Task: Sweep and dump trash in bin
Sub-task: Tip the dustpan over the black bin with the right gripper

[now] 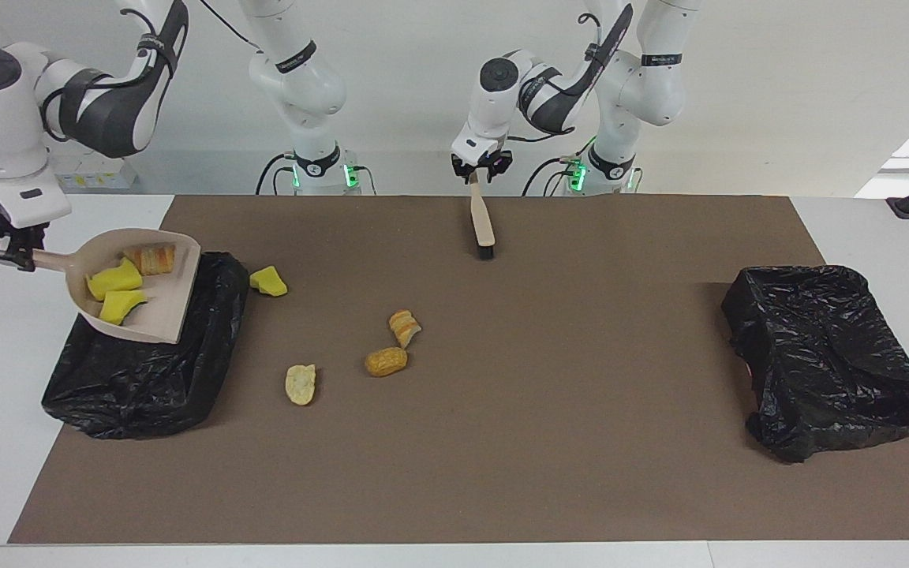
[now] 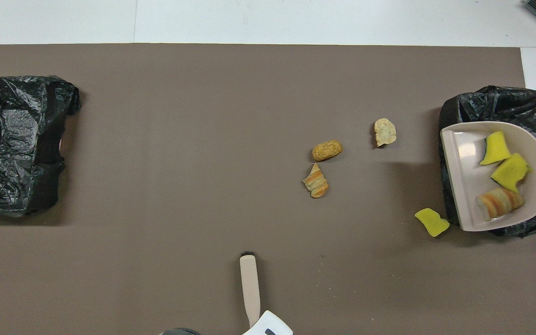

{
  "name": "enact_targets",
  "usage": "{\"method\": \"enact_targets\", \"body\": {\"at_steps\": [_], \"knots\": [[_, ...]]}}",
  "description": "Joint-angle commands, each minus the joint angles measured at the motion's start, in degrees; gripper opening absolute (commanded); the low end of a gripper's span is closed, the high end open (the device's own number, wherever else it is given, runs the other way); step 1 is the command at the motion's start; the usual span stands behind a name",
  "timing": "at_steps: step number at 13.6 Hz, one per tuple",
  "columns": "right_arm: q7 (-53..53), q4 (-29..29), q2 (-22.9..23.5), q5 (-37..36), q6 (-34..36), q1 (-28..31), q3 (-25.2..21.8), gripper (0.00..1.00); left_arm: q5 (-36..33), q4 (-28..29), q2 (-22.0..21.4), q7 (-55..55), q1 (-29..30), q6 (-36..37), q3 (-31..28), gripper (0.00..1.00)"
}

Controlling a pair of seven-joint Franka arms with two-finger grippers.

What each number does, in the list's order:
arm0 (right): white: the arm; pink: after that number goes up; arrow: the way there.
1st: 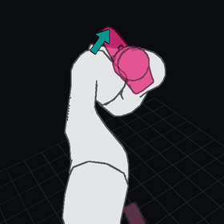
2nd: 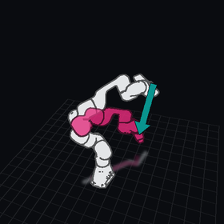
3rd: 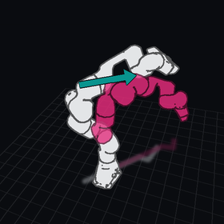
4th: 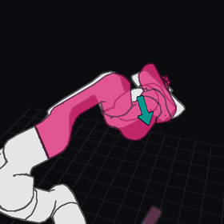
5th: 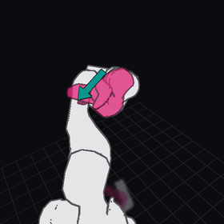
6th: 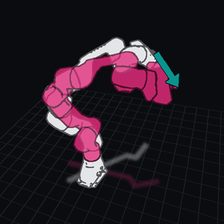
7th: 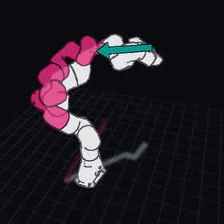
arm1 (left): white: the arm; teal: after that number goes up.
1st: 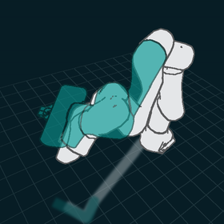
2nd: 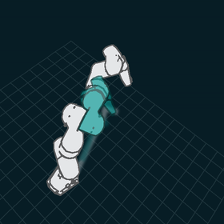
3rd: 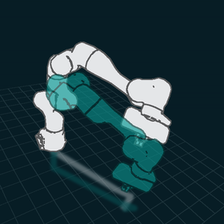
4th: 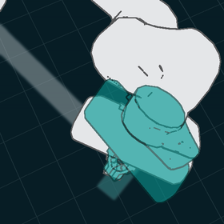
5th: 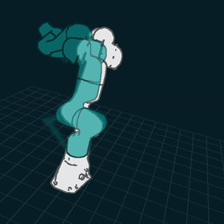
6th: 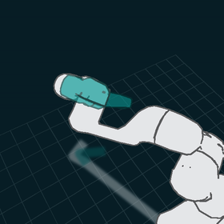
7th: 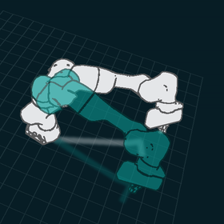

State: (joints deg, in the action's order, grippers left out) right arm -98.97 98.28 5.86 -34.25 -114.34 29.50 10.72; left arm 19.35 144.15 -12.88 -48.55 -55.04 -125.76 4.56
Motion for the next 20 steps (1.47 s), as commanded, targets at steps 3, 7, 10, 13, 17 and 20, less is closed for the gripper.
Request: {"method": "enact_targets", "body": {"at_steps": [3, 7, 10, 13, 17, 20], "knots": [[16.0, -0.9, -0.1, -12.8, 5.4, -4.7, 0.3, 0.0, -11.5, -9.0, 6.0, 8.3, 11.3, 3.8, 0.1, 1.0], [21.4, -0.1, -1.0, -18.9, 8.2, -5.9, 0.7, 0.0, -16.9, -19.8, 8.7, 17.0, 24.3, 10.2, 0.0, 1.0], [20.9, 0.1, -1.1, -18.9, 7.8, -5.8, 0.8, 0.0, -16.9, -28.4, 7.5, 23.8, 33.4, 19.0, -0.3, 1.0], [20.7, 0.2, -1.1, -18.8, 7.7, -5.5, 0.8, 0.0, -16.9, -37.2, 8.0, 31.3, 38.8, 27.0, -0.3, 1.0], [20.3, 0.2, -2.2, -22.5, 7.7, -7.6, 1.0, 0.0, -17.1, -43.3, 8.0, 35.8, 44.4, 30.2, -0.5, 1.0], [17.2, 3.3, -4.7, -26.6, 7.2, -8.2, 1.1, 0.0, -17.2, -51.8, 8.6, 43.8, 49.2, 38.0, -0.5, 1.0]]}}
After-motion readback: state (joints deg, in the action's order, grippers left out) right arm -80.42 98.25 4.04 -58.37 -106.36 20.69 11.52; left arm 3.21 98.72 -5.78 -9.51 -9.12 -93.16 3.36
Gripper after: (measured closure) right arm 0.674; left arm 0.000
